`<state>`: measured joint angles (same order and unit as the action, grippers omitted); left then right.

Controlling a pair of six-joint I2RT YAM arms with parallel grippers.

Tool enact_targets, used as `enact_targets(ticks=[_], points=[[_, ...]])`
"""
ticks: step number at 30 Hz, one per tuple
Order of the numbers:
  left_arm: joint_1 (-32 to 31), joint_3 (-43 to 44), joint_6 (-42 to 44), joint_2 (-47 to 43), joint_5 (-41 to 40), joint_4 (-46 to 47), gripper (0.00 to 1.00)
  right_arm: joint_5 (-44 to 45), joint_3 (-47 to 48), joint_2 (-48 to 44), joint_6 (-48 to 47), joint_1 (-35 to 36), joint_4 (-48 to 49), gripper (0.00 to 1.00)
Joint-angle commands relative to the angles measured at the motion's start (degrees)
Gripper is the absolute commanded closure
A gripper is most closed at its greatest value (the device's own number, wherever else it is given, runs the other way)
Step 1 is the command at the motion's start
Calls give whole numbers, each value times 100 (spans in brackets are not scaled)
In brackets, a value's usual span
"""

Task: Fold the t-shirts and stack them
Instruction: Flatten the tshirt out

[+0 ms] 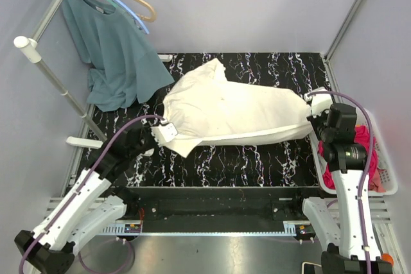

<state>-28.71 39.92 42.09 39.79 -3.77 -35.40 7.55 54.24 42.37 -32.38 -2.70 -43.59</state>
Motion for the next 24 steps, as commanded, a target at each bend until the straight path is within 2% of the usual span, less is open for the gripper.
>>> enact_targets(ticks=[1, 15, 24], points=[[-258, 516, -245, -7, 184, -792, 100, 71, 52, -317, -259, -46, -157, 100], [-513, 631, -52, 424, 184, -1461, 100, -148, -660, -607, -444, -46, -957, 100], [-644, 1219, 704, 547, 130, -2856, 100, -948, -537, -326, -795, -46, -1888, 100]])
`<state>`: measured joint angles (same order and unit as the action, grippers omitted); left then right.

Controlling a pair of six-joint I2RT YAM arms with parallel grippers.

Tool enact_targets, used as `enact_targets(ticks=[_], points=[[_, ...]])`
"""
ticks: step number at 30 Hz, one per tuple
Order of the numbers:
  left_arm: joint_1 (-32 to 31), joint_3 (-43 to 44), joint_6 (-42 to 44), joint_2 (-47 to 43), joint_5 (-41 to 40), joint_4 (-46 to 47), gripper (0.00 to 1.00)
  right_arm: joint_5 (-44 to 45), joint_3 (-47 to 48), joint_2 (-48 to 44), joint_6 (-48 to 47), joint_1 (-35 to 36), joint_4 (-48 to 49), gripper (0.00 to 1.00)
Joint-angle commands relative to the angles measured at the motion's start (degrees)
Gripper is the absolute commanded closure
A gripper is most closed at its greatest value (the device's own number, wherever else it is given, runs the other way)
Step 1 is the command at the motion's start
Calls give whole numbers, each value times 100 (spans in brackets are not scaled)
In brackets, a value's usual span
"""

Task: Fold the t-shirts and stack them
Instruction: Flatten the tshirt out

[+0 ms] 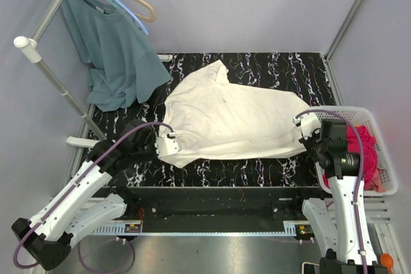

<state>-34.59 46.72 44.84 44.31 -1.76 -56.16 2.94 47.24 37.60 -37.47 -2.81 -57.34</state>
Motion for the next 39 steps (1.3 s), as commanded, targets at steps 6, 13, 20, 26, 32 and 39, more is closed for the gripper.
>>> enact_targets(ticks=[6, 13, 20, 26, 32, 39], points=[[-171, 611, 500, 262, 0, -1703, 100, -927, 391, 414, -567, -36, -1278, 100], [-250, 215, 403, 235, -184, -1925, 100, -953, 417, 467, -726, -36, -1508, 95], [-276, 83, 394, 306, -404, -1934, 75, -1059, 417, 616, -788, -36, -1666, 50], [-276, 179, 701, 113, -667, -1759, 41, -831, 549, 652, -727, -36, -1176, 16], [-250, 513, 720, 95, -1037, 319, 6, -470, 760, 1055, -367, -36, 35, 5], [338, 995, 114, 1315, -1020, 2784, 1, -426, 1339, 2336, 100, -27, 1470, 4]])
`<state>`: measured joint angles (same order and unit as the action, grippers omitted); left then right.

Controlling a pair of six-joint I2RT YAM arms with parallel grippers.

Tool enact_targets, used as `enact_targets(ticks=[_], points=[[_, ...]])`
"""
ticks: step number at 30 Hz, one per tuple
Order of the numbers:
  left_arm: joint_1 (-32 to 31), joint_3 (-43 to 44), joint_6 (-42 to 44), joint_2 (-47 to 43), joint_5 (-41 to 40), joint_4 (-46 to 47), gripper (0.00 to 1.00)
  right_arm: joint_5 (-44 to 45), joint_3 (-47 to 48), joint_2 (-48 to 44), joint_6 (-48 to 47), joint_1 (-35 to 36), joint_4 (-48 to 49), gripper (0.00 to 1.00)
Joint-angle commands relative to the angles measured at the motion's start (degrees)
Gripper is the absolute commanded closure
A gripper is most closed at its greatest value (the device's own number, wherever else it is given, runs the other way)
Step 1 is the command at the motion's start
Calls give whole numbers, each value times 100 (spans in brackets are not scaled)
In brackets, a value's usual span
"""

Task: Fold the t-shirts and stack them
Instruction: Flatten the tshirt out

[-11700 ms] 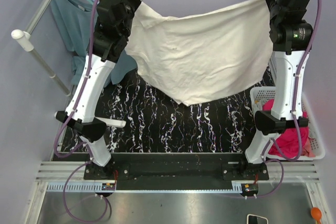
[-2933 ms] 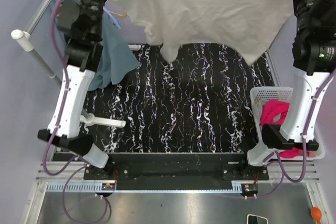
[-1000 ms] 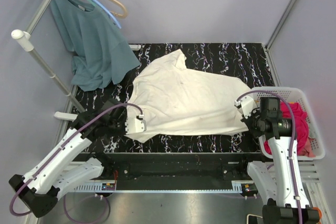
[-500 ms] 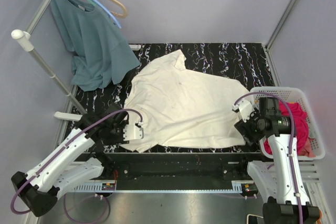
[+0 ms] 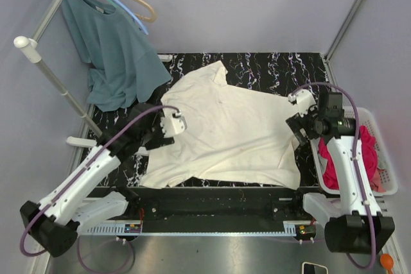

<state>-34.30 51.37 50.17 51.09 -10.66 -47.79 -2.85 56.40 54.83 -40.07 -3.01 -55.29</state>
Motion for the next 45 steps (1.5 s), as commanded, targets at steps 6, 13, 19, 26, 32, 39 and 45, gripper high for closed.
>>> enact_targets(ticks=[6, 13, 19, 26, 32, 39, 45], points=[[793, 1487, -737, 2070, 20, 2958, 1, 136, 1310, 1923, 395, -7, 2109, 4], [1075, 2709, -579, 4001, 353, 3354, 1, 83, 1936, 3463, 246, -7, 2645, 6], [1215, 3747, -456, 5566, 503, 3522, 1, 92, 2331, 4597, 176, -7, 3006, 7], [1338, 5250, -289, 7018, 898, 3312, 1, 92, 2771, 5476, 79, -7, 3164, 8], [1391, 6305, 44, 8056, 1408, 3048, 1, 74, 2876, 5828, 17, -7, 3261, 9], [1418, 7026, 326, 8918, 1628, 2969, 1, 92, 2806, 5917, -62, -7, 3314, 10], [1409, 7307, 686, 9278, 1610, 2960, 1, 48, 2806, 5917, -44, 2, 3331, 10]])
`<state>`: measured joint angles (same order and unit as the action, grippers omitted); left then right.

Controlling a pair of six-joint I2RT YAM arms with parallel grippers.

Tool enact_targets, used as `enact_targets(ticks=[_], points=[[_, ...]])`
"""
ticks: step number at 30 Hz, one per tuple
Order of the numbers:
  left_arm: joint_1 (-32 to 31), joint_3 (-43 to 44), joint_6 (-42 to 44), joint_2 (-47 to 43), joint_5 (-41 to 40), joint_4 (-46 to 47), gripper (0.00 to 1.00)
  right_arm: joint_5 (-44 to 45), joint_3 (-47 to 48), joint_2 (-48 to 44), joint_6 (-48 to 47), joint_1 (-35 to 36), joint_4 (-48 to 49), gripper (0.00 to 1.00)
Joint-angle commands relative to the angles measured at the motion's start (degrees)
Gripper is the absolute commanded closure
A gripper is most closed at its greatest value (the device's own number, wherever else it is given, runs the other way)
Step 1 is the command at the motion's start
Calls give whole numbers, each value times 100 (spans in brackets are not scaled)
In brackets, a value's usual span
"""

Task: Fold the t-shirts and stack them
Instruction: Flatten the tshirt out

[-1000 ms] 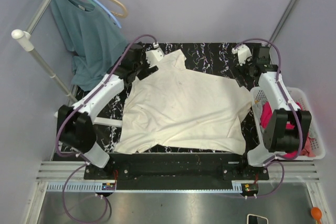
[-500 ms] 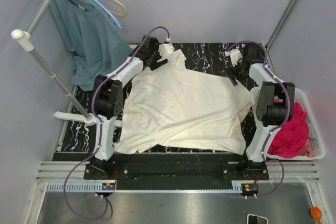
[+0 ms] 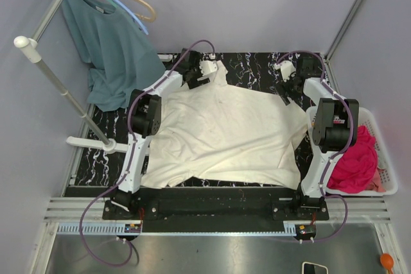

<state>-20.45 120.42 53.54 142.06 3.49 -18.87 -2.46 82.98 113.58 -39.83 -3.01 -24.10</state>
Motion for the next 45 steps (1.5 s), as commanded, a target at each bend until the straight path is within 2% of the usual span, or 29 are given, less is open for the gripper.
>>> enact_targets(ticks=[1, 15, 23, 31, 39, 45], points=[[32, 429, 437, 225, 196, 51, 1, 9, 140, 33, -68, 2, 204, 10], [111, 289, 1018, 533, -172, -38, 3, 44, -124, -169, -217, 28, 247, 11], [471, 17, 1168, 516, -496, 129, 3, 220, -159, -143, -411, 28, 362, 11], [831, -106, 1291, 560, -805, 270, 3, 544, 139, 146, -394, 28, 423, 11], [858, 104, 1256, 753, -1096, 701, 3, 773, 596, 533, -235, 28, 573, 11], [814, -211, 1238, 552, -1087, 946, 3, 441, 1166, 885, 124, 28, 678, 12]])
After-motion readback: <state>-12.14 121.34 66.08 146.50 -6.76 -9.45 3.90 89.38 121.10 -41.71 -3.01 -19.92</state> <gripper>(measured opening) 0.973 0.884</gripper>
